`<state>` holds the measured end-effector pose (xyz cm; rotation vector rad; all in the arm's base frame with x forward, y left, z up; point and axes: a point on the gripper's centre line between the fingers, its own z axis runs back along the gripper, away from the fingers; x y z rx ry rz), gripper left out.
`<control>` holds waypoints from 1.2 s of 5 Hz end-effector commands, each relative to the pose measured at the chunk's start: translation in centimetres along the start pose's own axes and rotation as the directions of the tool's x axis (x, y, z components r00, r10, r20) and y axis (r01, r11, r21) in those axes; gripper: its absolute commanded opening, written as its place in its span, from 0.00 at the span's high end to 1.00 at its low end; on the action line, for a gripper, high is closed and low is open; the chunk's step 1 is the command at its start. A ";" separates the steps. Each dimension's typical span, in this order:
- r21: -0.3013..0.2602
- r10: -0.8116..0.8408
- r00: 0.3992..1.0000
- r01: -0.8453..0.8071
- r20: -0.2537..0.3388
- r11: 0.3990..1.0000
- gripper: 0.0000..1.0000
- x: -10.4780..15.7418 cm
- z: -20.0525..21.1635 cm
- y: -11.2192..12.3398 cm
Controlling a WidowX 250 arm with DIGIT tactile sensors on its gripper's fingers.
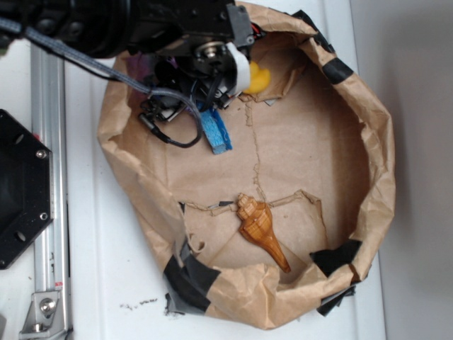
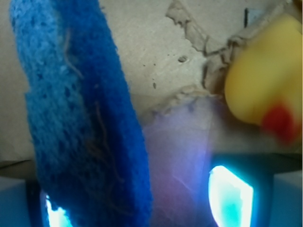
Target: Grab the blue sponge.
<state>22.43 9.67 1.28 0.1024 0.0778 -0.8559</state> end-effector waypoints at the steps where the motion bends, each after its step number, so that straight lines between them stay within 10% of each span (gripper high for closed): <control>1: 0.081 0.149 0.987 -0.154 0.066 0.985 1.00 -0.5 0.7 -1.2; 6: 0.075 0.200 0.966 -0.214 0.166 0.974 1.00 0.2 4.6 -0.9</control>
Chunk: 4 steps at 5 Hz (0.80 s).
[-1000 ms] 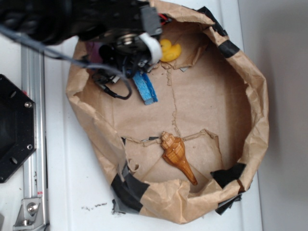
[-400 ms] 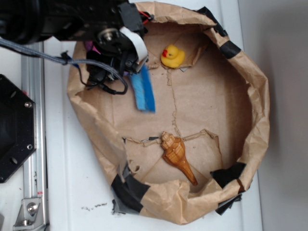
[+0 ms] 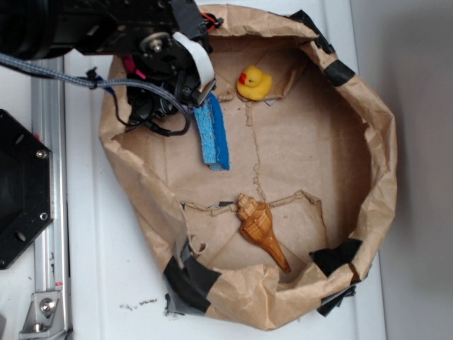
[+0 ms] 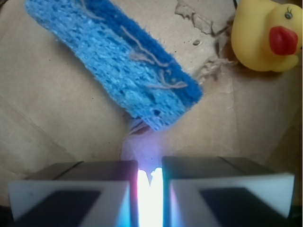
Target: Grab the blue sponge.
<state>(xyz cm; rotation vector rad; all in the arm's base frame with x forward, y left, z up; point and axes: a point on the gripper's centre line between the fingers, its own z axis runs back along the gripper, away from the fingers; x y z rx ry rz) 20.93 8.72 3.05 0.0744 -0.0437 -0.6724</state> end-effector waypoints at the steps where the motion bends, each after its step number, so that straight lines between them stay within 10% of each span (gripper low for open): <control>1: 0.064 0.111 0.988 -0.118 0.110 0.991 1.00 2.3 5.7 1.3; 4: 0.023 0.141 0.983 -0.145 0.115 0.989 1.00 6.1 6.3 -0.6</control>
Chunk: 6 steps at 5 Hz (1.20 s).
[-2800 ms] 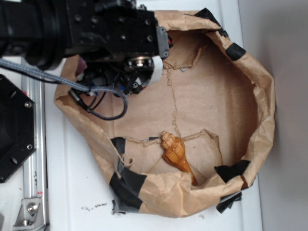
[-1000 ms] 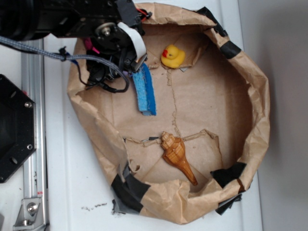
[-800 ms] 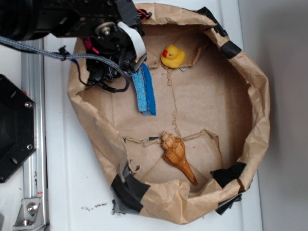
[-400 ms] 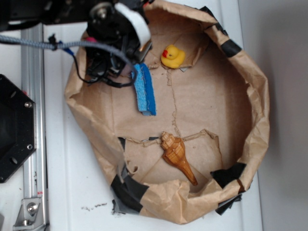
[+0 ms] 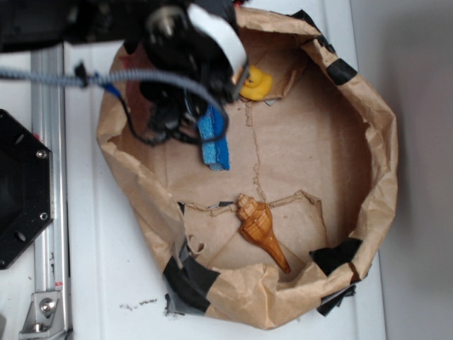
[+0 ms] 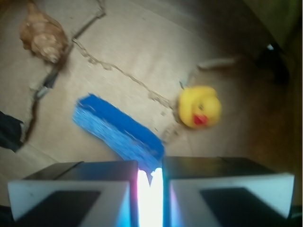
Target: Grab the blue sponge.
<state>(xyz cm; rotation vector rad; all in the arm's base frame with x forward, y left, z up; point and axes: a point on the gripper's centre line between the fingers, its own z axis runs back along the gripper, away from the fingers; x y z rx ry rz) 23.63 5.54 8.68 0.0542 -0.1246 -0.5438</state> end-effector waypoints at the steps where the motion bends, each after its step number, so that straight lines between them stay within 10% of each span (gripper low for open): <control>1: -0.011 0.040 0.999 -0.040 0.018 0.999 1.00 2.7 0.0 -0.5; 2: -0.033 0.031 0.999 -0.031 0.020 0.999 1.00 2.9 0.0 -1.1; 3: -0.013 -0.048 0.998 0.048 -0.028 0.999 0.00 2.1 -0.3 -1.4; 6: -0.098 -0.341 0.936 0.332 -0.092 0.938 0.00 -0.7 -2.9 -2.6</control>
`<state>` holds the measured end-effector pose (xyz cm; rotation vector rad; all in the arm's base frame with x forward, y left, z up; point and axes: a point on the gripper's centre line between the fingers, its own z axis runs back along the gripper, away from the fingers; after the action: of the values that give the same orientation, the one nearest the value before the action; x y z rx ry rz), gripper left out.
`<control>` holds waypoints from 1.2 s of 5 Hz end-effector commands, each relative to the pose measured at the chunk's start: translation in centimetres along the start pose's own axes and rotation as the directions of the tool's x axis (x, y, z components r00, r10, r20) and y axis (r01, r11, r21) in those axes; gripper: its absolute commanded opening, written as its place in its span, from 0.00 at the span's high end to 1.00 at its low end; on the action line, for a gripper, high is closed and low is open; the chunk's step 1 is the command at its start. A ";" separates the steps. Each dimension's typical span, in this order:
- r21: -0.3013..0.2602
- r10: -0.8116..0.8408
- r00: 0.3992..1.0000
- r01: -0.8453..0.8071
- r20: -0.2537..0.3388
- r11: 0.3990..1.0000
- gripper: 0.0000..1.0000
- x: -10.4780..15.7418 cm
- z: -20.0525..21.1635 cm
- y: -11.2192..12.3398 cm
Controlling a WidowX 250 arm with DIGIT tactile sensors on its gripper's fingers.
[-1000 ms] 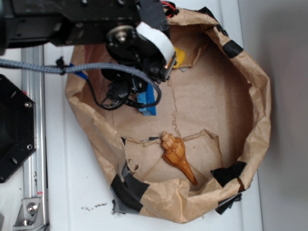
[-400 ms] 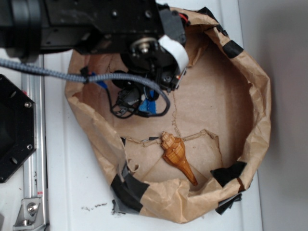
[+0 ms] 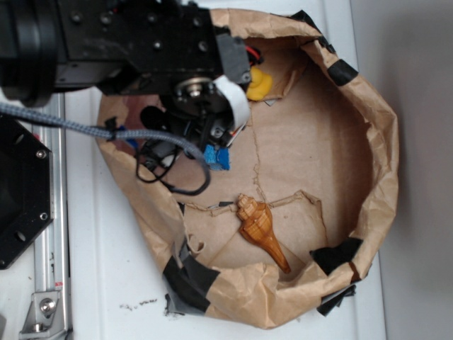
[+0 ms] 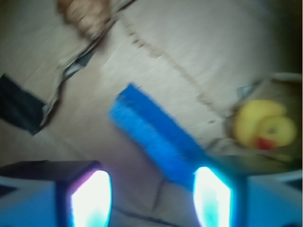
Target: Grab the blue sponge.
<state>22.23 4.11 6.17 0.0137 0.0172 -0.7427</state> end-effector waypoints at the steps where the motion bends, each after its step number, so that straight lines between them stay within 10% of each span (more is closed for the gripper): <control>1: -0.005 -0.163 0.986 0.163 -0.021 0.987 0.00 0.2 -1.7 0.0; 5: 0.004 -0.182 0.983 0.182 -0.037 0.983 0.00 1.4 -4.3 2.8; 6: 0.032 -0.160 0.987 0.161 -0.019 0.986 1.00 1.2 -4.2 2.9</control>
<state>25.13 5.61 1.71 0.0345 0.0497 -0.9154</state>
